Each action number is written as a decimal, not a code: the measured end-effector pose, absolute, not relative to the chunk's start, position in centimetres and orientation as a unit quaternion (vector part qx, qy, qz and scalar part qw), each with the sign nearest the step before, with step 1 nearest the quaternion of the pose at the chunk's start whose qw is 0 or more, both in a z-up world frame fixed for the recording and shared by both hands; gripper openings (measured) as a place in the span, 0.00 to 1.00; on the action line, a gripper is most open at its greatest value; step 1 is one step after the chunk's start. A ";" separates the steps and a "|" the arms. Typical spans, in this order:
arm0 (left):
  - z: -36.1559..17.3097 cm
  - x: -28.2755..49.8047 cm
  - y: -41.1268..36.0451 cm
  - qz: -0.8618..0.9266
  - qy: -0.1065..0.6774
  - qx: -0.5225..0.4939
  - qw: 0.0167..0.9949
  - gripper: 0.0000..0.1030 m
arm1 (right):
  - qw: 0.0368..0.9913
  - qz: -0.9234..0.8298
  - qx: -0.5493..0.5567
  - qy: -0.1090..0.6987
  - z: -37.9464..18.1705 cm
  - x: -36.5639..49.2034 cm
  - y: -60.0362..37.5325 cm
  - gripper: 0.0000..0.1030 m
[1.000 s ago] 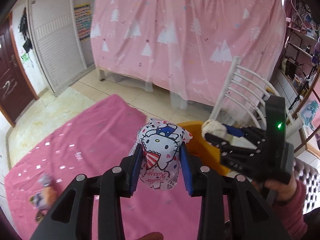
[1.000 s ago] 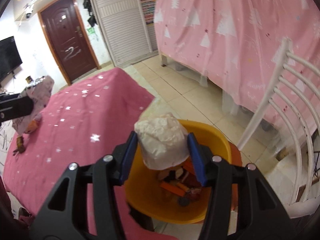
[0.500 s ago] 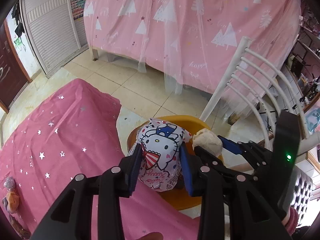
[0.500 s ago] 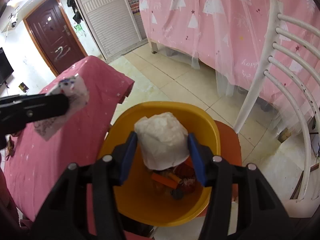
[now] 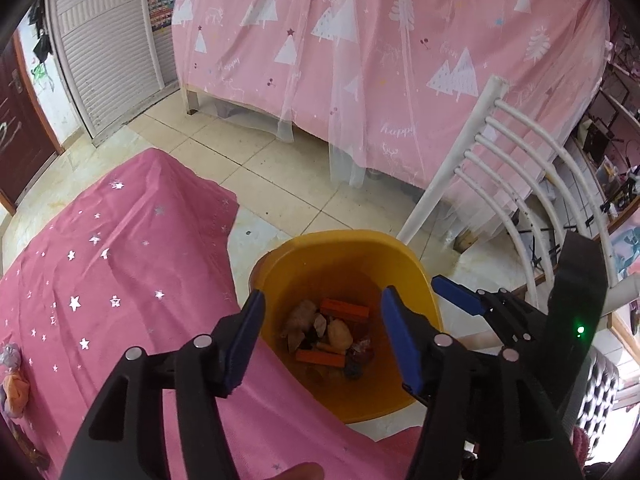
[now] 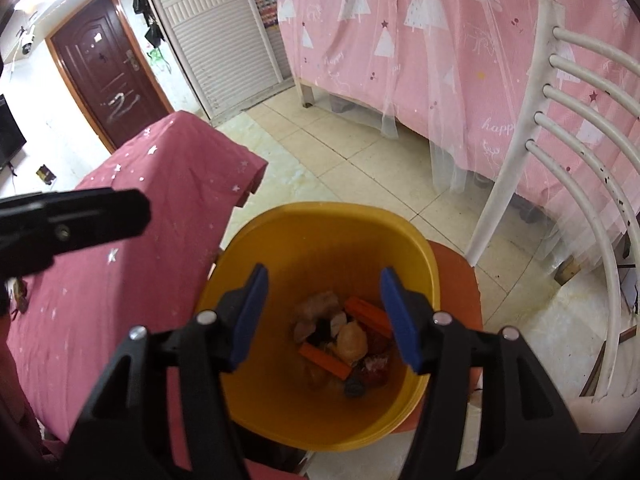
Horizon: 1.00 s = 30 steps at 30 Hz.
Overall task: Collect trash
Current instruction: 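Move both tools back over the table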
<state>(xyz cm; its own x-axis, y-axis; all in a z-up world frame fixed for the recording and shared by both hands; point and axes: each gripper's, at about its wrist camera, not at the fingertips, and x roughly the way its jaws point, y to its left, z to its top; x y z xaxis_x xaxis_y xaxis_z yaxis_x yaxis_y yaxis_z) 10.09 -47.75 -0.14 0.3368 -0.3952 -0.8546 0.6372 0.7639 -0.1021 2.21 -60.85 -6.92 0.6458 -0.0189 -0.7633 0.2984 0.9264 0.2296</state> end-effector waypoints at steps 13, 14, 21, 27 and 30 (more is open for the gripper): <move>5.0 9.7 -40.1 -0.325 0.431 0.085 0.838 0.69 | 0.924 -0.053 0.155 0.345 -1.8 2.6 -55.5 0.80; 5.5 9.7 -38.8 -0.319 0.425 0.083 0.843 0.69 | 0.926 -0.047 0.154 0.342 -1.5 2.7 -54.9 0.80; 7.8 10.7 -31.5 -0.278 0.404 0.071 0.868 0.70 | 0.929 -0.009 0.145 0.341 0.2 4.9 -50.4 0.80; 9.2 12.5 -25.2 -0.236 0.393 0.051 0.887 0.70 | 0.929 0.014 0.112 0.352 1.3 6.6 -46.2 0.80; 9.6 13.2 -22.7 -0.220 0.391 0.044 0.892 0.70 | 0.928 0.024 0.096 0.358 1.6 7.2 -44.1 0.80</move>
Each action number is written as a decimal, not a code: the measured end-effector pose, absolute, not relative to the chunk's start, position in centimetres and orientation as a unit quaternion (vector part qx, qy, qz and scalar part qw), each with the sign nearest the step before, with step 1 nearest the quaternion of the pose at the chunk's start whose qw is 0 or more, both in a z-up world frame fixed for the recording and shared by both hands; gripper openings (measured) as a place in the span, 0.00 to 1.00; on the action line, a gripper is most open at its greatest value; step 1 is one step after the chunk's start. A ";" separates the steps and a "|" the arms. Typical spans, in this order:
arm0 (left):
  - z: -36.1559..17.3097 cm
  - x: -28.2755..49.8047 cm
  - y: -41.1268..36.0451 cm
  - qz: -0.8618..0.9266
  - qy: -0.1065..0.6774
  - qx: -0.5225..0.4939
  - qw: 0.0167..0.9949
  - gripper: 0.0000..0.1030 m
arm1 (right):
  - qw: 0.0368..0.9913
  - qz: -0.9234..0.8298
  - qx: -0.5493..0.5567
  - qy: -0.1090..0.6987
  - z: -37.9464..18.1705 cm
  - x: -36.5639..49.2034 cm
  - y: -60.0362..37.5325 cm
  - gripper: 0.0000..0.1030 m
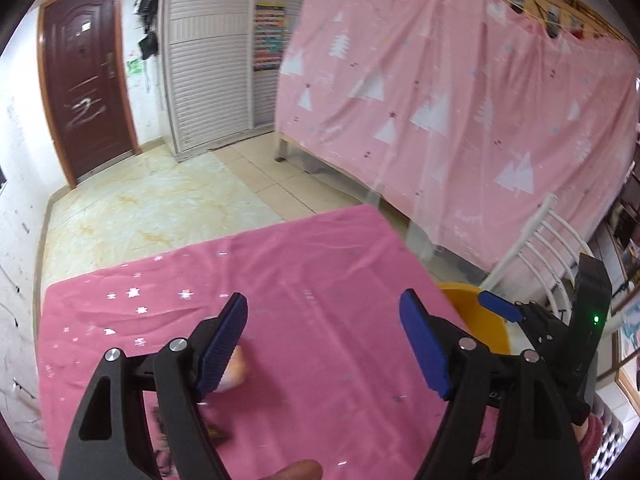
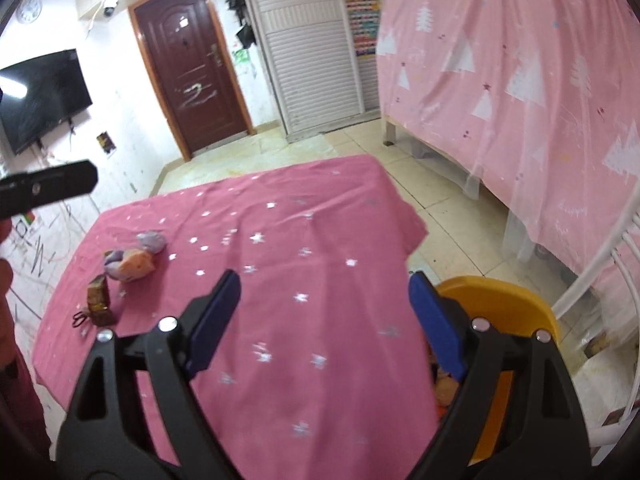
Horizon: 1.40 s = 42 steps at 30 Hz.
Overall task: Collect trash
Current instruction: 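Move both tools back over the table, then grasp the purple-orange sock with the right tool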
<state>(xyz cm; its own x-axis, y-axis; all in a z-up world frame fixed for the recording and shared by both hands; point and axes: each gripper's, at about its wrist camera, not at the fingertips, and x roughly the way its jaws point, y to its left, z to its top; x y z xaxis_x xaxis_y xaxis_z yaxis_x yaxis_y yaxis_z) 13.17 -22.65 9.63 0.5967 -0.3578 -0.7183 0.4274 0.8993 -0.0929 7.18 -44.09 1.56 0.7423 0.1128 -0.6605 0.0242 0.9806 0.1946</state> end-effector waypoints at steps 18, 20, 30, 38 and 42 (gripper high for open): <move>8.3 14.3 -10.8 -0.163 0.397 0.002 0.903 0.71 | 0.922 0.083 0.020 0.379 3.0 10.2 -33.3 0.80; 7.5 14.3 -9.6 -0.156 0.403 0.000 0.902 0.71 | 0.920 0.091 0.017 0.381 3.0 10.6 -32.4 0.80; 4.1 13.7 -4.8 -0.147 0.423 -0.008 0.894 0.71 | 0.906 0.135 0.006 0.402 2.7 12.1 -27.9 0.80; 2.2 13.1 -3.6 -0.163 0.430 0.000 0.888 0.71 | 0.894 0.153 0.011 0.421 1.8 13.5 -25.5 0.80; 1.0 12.3 -3.6 -0.184 0.427 0.022 0.885 0.71 | 0.887 0.160 0.025 0.433 1.4 14.3 -24.9 0.80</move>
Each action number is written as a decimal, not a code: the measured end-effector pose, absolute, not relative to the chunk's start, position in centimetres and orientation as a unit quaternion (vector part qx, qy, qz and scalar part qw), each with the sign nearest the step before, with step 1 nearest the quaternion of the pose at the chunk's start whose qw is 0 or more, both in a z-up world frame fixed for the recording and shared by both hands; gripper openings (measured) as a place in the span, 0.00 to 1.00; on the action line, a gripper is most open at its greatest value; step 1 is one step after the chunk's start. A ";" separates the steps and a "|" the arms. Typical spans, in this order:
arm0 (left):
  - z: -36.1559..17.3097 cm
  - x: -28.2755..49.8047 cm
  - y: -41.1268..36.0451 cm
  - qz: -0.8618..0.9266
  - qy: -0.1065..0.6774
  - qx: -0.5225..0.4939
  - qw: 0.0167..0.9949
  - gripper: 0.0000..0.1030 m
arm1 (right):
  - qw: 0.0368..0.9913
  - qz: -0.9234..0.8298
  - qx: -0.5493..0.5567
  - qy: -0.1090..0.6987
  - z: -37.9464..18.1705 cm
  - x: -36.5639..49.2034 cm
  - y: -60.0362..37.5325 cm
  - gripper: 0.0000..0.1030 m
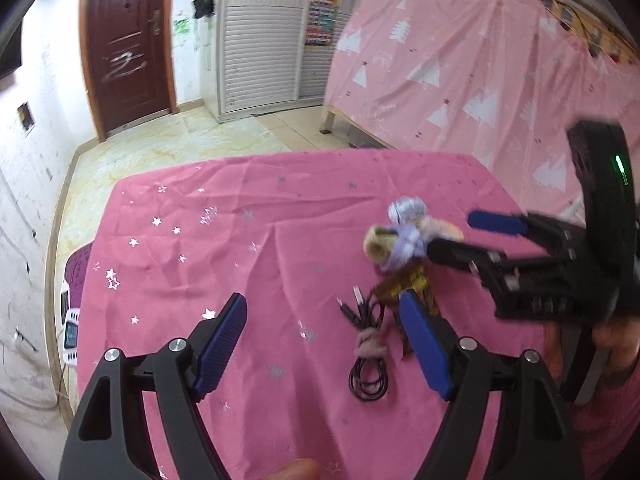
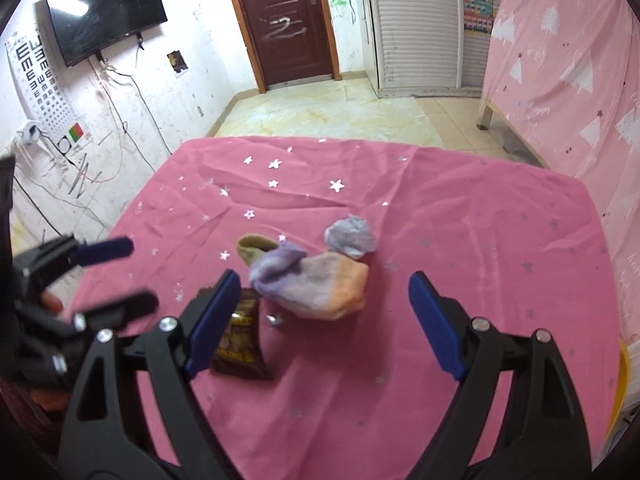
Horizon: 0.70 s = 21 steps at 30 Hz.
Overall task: Collect trash
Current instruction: 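Grasp the purple-orange sock with the right tool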
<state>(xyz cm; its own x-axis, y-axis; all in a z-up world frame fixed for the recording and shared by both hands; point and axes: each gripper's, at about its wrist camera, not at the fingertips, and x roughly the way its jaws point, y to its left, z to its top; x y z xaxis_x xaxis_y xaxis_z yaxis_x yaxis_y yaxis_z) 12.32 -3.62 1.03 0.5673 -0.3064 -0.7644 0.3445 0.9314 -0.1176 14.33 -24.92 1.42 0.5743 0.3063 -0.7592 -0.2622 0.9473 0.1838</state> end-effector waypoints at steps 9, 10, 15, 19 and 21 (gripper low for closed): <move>0.1 10.6 -6.2 -0.245 0.399 0.073 0.880 0.71 | 0.873 0.169 0.038 0.457 0.1 15.2 -23.6 0.56; 0.1 10.5 -6.9 -0.250 0.396 0.083 0.880 0.71 | 0.872 0.169 0.038 0.457 0.1 15.2 -23.6 0.52; -0.3 10.9 -9.0 -0.259 0.402 0.106 0.872 0.71 | 0.874 0.175 0.033 0.452 0.4 15.1 -23.5 0.17; -0.9 11.6 -10.5 -0.262 0.413 0.117 0.864 0.71 | 0.880 0.175 0.037 0.440 0.8 14.8 -24.0 0.16; -1.1 12.0 -11.3 -0.259 0.419 0.122 0.862 0.71 | 0.883 0.172 0.038 0.435 0.8 14.7 -24.4 0.16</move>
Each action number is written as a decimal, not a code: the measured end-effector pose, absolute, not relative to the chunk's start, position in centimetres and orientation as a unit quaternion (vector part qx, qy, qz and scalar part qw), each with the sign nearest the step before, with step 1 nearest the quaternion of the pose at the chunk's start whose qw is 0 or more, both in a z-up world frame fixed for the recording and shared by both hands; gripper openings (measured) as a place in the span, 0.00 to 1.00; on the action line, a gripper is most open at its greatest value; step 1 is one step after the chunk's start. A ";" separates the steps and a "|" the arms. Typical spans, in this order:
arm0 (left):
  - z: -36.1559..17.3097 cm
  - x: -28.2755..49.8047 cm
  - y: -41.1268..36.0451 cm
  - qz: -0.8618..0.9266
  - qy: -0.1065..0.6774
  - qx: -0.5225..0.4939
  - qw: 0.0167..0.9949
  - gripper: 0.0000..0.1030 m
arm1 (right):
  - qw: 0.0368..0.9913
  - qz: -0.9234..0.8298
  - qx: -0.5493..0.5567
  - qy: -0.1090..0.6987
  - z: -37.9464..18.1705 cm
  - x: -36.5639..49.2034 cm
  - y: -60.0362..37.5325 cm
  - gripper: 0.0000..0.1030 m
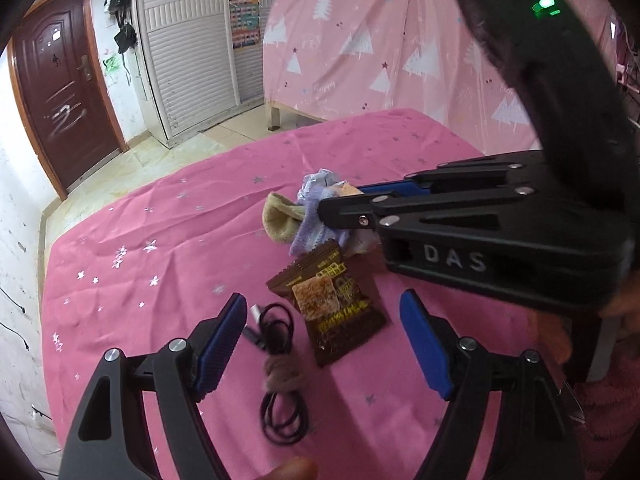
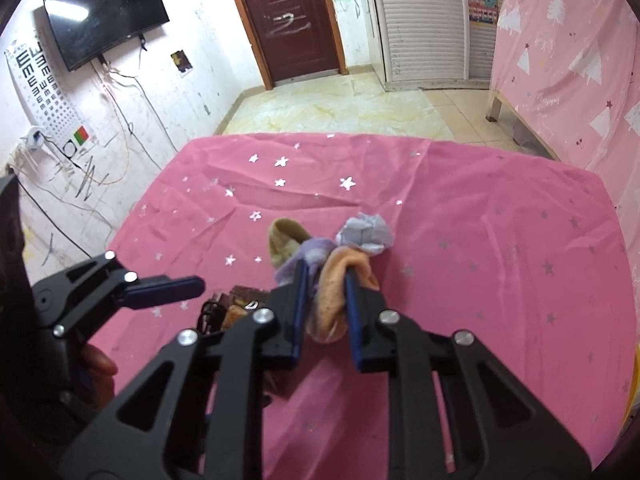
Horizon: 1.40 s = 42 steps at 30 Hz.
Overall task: Collect trash
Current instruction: 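Grasp the purple-orange sock with the right tool, then reach the left tool toward the brown snack packet while the right tool holds the sock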
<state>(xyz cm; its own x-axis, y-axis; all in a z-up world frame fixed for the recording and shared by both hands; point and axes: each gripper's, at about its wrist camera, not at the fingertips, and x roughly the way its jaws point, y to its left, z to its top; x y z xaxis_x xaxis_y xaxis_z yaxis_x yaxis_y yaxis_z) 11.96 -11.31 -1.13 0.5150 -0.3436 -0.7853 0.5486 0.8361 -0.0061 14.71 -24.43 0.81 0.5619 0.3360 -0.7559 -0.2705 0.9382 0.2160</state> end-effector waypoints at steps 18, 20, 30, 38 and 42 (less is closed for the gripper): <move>-1.6 13.3 -13.9 -0.252 0.449 0.118 0.849 0.30 | 0.891 0.159 0.069 0.420 1.0 14.1 -28.5 0.16; -1.3 13.2 -13.6 -0.246 0.448 0.116 0.852 0.30 | 0.892 0.160 0.071 0.418 1.2 13.9 -28.9 0.16; 2.6 13.2 -12.0 -0.220 0.424 0.078 0.875 0.30 | 0.903 0.151 0.077 0.394 2.9 12.0 -31.1 0.16; 3.5 13.3 -13.2 -0.197 0.430 0.103 0.875 0.32 | 0.909 0.140 0.085 0.382 3.6 10.7 -33.0 0.16; 2.4 15.1 -12.9 -0.177 0.460 0.091 0.865 0.53 | 0.910 0.139 0.087 0.381 3.5 10.3 -33.5 0.16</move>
<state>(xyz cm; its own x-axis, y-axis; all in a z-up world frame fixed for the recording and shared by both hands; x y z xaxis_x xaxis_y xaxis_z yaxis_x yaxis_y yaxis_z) 15.10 -12.88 2.41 0.5133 -0.2229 -0.8287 0.3908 0.9204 -0.0055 10.34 -33.51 3.53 0.6712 0.3194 -0.6689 -0.1869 0.9462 0.2642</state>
